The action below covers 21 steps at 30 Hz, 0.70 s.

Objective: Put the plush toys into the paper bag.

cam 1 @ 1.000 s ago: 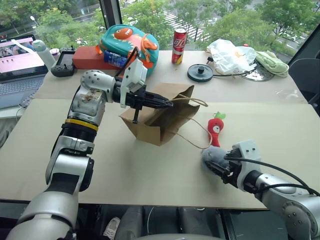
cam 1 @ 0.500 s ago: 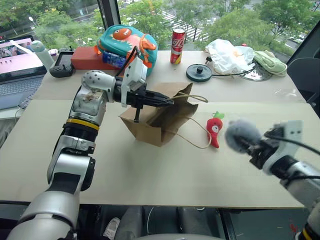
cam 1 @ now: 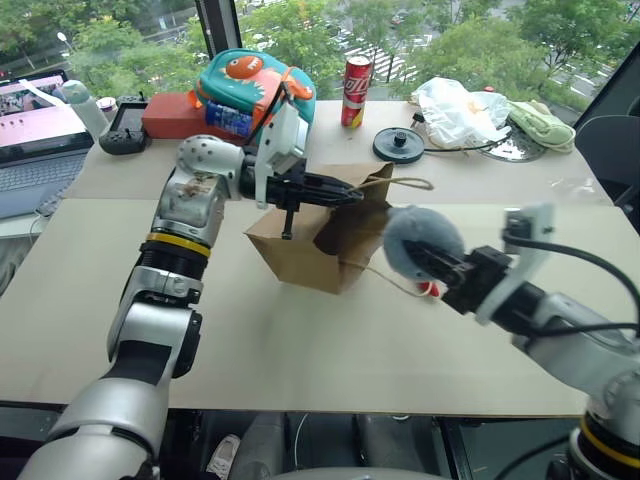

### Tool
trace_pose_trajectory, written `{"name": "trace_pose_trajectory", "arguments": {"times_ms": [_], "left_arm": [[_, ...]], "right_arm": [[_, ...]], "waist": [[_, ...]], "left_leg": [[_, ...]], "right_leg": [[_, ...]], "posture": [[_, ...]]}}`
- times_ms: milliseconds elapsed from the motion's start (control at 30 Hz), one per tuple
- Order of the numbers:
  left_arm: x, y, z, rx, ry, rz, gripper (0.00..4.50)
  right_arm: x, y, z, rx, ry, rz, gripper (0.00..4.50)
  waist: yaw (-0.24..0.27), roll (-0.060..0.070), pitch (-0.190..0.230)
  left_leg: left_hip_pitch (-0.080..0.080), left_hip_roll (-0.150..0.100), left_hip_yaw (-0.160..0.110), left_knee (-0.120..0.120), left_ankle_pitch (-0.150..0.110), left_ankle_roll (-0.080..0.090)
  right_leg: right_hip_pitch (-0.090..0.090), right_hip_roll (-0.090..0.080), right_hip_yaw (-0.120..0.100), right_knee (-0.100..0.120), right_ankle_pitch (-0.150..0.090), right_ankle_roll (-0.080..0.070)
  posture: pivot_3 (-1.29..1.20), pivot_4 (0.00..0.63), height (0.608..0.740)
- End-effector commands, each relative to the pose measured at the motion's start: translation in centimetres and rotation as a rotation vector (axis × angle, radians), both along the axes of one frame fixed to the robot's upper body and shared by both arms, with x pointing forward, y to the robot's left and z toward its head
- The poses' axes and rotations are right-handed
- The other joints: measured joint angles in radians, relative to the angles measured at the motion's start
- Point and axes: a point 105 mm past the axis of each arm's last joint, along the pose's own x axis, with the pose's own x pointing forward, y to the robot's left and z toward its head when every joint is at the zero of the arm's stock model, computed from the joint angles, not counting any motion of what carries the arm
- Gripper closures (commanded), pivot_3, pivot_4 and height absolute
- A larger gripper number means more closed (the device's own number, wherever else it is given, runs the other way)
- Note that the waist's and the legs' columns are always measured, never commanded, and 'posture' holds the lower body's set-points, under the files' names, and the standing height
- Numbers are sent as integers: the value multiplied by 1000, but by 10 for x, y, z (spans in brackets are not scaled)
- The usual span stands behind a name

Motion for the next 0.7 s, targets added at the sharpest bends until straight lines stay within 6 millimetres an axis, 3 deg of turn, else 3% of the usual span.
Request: {"name": "trace_pose_trajectory", "arguments": {"times_ms": [33,200,400,500,600,700], "left_arm": [[-7,-9,13,-32,-40,-34,4500],[-12,-15,10,-40,-33,-55,4500],[-13,-14,10,-40,-29,-55,4500],[-13,-12,8,-35,-26,-52,4500],[-13,-11,6,-31,-22,-48,4500],[-13,-11,6,-34,-22,-45,4500]], "right_arm": [[20,20,-3,-13,12,-7,3651],[41,49,-15,-46,48,17,3651],[53,50,-35,-112,79,10,3651],[61,54,-33,-97,69,-13,3651],[60,78,-16,-2,25,50,3651],[55,101,-20,4,45,118,3651]], "waist": [[-1,0,0],[1,0,0],[6,0,0],[4,0,0],[0,0,0],[-4,1,0]], "left_leg": [[0,0,0,0,0,0],[-1,0,0,-1,0,0],[-4,-1,-1,0,0,0],[-3,-1,-1,-1,0,0],[-2,0,-1,-1,0,0],[-2,1,-1,-1,0,0]], "right_leg": [[0,0,0,0,0,0],[-2,1,0,0,0,0],[-2,-1,0,1,0,0],[-2,-1,0,0,0,0],[-2,0,0,0,0,0],[-4,1,0,1,0,0]], "posture": [[0,150,740],[0,150,740],[0,150,740],[0,150,740],[0,150,740],[0,150,740]]}}
